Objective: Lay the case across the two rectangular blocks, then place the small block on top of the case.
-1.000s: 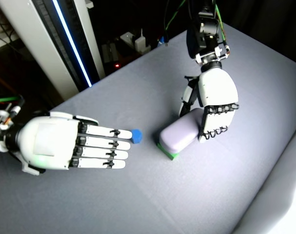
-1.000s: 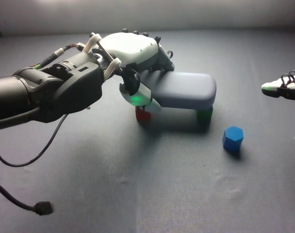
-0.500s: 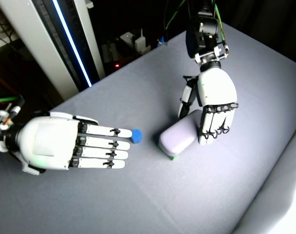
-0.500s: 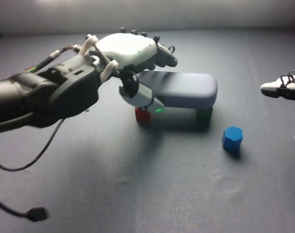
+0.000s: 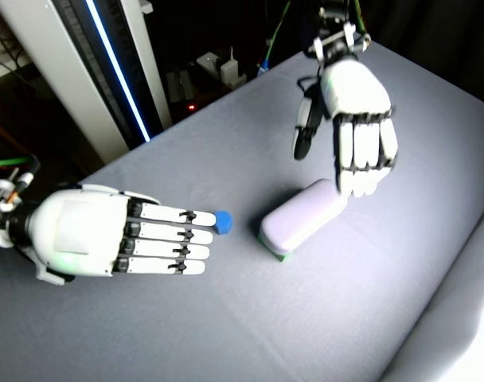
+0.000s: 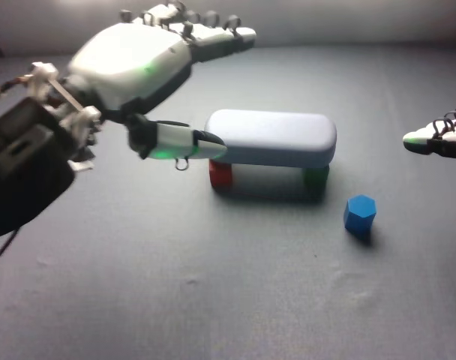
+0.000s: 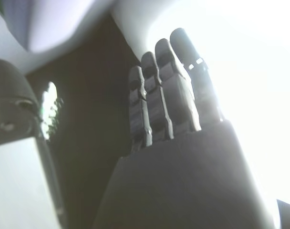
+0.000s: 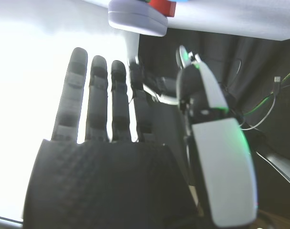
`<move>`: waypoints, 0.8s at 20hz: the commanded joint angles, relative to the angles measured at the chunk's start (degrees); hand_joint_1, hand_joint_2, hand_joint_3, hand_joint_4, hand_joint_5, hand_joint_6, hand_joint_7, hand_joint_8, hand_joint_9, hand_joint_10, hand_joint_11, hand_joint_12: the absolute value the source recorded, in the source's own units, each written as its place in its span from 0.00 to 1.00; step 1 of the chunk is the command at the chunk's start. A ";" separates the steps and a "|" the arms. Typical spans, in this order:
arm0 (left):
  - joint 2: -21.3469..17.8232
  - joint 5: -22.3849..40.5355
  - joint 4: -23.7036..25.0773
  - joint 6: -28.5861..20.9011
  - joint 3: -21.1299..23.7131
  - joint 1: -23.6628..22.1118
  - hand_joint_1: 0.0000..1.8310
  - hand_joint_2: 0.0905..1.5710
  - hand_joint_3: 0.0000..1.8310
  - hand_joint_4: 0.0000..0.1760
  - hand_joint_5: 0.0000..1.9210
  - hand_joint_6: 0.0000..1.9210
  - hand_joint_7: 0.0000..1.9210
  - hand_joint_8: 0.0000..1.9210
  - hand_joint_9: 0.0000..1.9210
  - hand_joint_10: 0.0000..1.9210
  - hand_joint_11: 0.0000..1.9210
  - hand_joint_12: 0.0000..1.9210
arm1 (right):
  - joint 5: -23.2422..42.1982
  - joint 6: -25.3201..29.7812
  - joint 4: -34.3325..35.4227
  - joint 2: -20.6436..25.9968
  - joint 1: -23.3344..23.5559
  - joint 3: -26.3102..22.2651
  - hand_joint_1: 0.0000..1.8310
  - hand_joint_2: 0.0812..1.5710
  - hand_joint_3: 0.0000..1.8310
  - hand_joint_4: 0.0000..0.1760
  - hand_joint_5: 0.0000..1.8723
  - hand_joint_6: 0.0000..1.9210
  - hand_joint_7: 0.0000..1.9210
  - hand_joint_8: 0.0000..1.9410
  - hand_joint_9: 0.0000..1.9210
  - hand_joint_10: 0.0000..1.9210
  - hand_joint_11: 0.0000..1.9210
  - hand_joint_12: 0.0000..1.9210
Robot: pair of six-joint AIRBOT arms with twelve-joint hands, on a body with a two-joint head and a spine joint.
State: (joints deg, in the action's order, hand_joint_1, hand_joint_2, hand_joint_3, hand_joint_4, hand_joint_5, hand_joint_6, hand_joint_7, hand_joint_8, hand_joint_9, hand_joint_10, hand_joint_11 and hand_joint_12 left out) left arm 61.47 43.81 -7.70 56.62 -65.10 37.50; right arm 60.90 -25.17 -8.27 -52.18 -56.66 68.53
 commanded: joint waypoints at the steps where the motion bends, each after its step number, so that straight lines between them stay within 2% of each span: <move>1: -1.20 10.80 1.06 -0.28 1.00 0.01 0.48 0.59 0.00 0.84 0.16 0.00 0.17 0.00 0.16 0.00 0.00 0.48 | 6.61 0.69 1.20 0.02 0.77 0.04 0.48 0.76 0.00 0.00 0.15 0.00 0.17 0.00 0.17 0.00 0.02 0.38; 2: -2.97 12.84 1.58 -0.28 2.64 1.20 0.47 0.60 0.00 0.83 0.16 0.00 0.16 0.00 0.15 0.00 0.00 0.45 | 6.06 0.73 0.35 -0.13 1.40 0.11 0.48 0.75 0.00 0.00 0.16 0.00 0.18 0.00 0.17 0.00 0.00 0.40; 3: -4.49 15.03 1.59 -0.28 4.01 2.74 0.47 0.60 0.00 0.68 0.17 0.00 0.16 0.00 0.15 0.00 0.00 0.40 | 5.41 0.81 -0.51 -0.37 2.04 0.28 0.46 0.74 0.00 0.00 0.17 0.00 0.19 0.00 0.18 0.00 0.00 0.41; 4: -5.45 16.23 1.38 -0.29 4.88 3.87 0.54 0.60 0.00 0.40 0.18 0.00 0.16 0.00 0.13 0.00 0.00 0.34 | 4.67 0.96 -1.31 -0.57 2.72 0.45 0.44 0.74 0.00 0.00 0.17 0.00 0.18 0.00 0.17 0.00 0.00 0.40; 5: -6.96 18.37 0.84 -0.44 6.21 5.85 0.53 0.59 0.00 0.37 0.19 0.00 0.16 0.00 0.14 0.00 0.00 0.37 | 3.36 1.65 -2.98 -0.95 4.14 0.88 0.42 0.73 0.00 0.00 0.19 0.01 0.19 0.00 0.18 0.00 0.01 0.41; 6: -8.09 20.34 0.25 -0.69 7.18 7.44 0.53 0.59 0.00 0.12 0.21 0.00 0.18 0.00 0.17 0.00 0.02 0.44 | 2.36 2.32 -4.24 -1.37 5.31 1.35 0.41 0.72 0.00 0.00 0.21 0.00 0.20 0.00 0.19 0.00 0.01 0.44; 8: -10.43 24.03 -0.93 -1.36 9.08 10.52 0.51 0.60 0.00 0.08 0.21 0.00 0.19 0.00 0.19 0.01 0.05 0.46 | 0.34 3.66 -6.47 -2.37 7.23 2.49 0.41 0.71 0.00 0.00 0.23 0.00 0.21 0.00 0.19 0.00 0.00 0.47; 9: -11.49 25.80 -1.59 -1.51 10.05 11.94 0.52 0.60 0.00 0.00 0.21 0.00 0.19 0.00 0.19 0.01 0.05 0.46 | -0.81 4.30 -7.56 -2.85 8.12 3.08 0.38 0.72 0.00 0.00 0.24 0.01 0.21 0.00 0.19 0.00 0.00 0.46; 10: -12.38 27.70 -2.24 -1.61 10.93 13.54 0.51 0.61 0.00 0.00 0.20 0.00 0.19 0.00 0.20 0.00 0.04 0.50 | -2.21 5.21 -9.02 -3.46 9.02 3.84 0.33 0.73 0.01 0.09 0.22 0.00 0.20 0.00 0.18 0.00 0.00 0.46; 11: -13.13 29.68 -2.78 -2.00 11.71 15.28 0.52 0.61 0.00 0.00 0.20 0.00 0.19 0.00 0.20 0.00 0.02 0.53 | -3.59 6.26 -10.66 -4.14 9.91 4.59 0.32 0.74 0.01 0.13 0.22 0.00 0.19 0.00 0.19 0.00 0.01 0.46; 12: -13.42 30.73 -3.22 -2.23 12.09 16.36 0.52 0.61 0.00 0.00 0.20 0.00 0.19 0.00 0.19 0.00 0.00 0.56 | -4.70 6.96 -12.15 -4.76 10.59 5.20 0.32 0.74 0.01 0.27 0.21 0.00 0.19 0.00 0.18 0.00 0.01 0.46; 14: -13.60 32.20 -4.31 -2.38 12.51 17.88 0.54 0.60 0.00 0.00 0.21 0.00 0.20 0.00 0.19 0.00 0.00 0.59 | -7.99 8.75 -16.38 -6.02 13.18 6.40 0.37 0.74 0.00 0.21 0.22 0.00 0.20 0.00 0.22 0.00 0.08 0.44; 15: -13.61 32.96 -4.78 -2.77 12.57 18.74 0.55 0.60 0.00 0.00 0.21 0.00 0.19 0.00 0.17 0.00 0.00 0.57 | -9.66 9.66 -18.88 -6.81 14.59 7.09 0.38 0.74 0.00 0.08 0.22 0.00 0.22 0.00 0.26 0.00 0.12 0.44; 16: -13.60 33.33 -4.99 -3.20 12.57 19.17 0.56 0.61 0.00 0.00 0.21 0.00 0.19 0.00 0.17 0.00 0.00 0.56 | -11.01 10.19 -20.62 -7.39 15.59 7.53 0.39 0.74 0.00 0.00 0.22 0.00 0.25 0.00 0.29 0.01 0.17 0.42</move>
State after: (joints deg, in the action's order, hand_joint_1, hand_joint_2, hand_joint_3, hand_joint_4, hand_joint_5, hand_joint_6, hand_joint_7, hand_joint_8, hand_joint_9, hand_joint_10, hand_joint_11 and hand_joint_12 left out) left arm 48.18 69.01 -12.47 53.65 -52.66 57.21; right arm 45.54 -15.25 -31.59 -59.99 -41.25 75.99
